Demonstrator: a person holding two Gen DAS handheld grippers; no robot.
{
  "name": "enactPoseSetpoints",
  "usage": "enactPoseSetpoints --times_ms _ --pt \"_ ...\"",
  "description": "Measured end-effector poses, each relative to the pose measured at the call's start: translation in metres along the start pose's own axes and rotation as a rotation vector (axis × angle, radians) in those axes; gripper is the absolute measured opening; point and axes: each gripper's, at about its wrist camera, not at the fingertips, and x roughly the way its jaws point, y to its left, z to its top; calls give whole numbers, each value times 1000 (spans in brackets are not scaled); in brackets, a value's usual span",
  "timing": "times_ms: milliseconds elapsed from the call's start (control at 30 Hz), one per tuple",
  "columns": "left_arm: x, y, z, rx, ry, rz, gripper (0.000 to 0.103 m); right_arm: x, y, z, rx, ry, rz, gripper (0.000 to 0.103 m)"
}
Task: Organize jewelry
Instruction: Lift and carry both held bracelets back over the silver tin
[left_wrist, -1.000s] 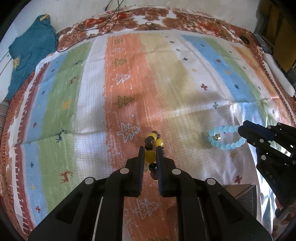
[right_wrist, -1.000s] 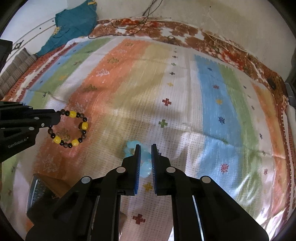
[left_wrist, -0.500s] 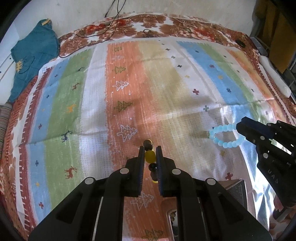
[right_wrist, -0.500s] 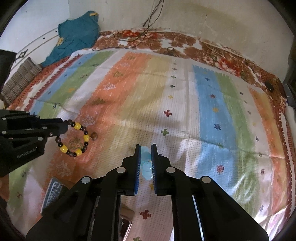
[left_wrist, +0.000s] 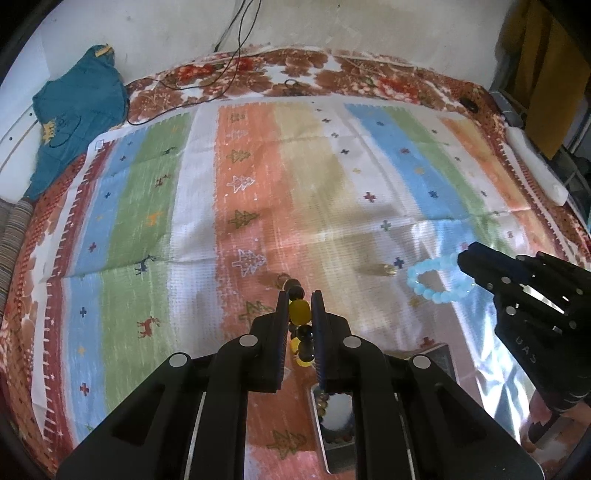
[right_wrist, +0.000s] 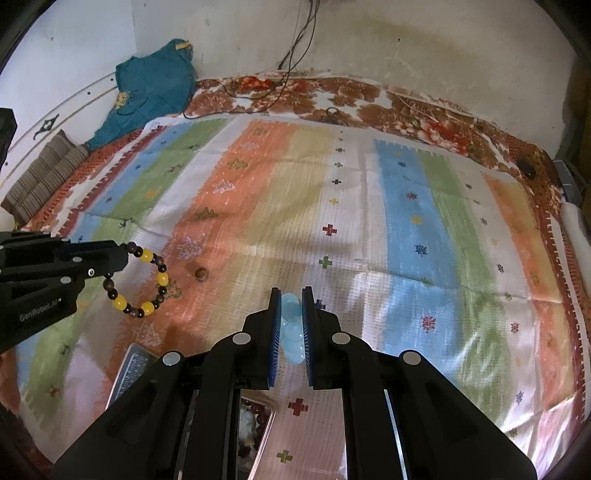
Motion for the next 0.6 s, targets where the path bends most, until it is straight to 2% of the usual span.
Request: enactPoseSetpoints --times_ms 333,600 --pt "-29 -8 -6 -16 -54 -23 12 -22 7 -6 -23 -18 -1 12" --pt "-51 -20 -17 1 -80 -55 12 -44 17 -11 -37 -56 31 12"
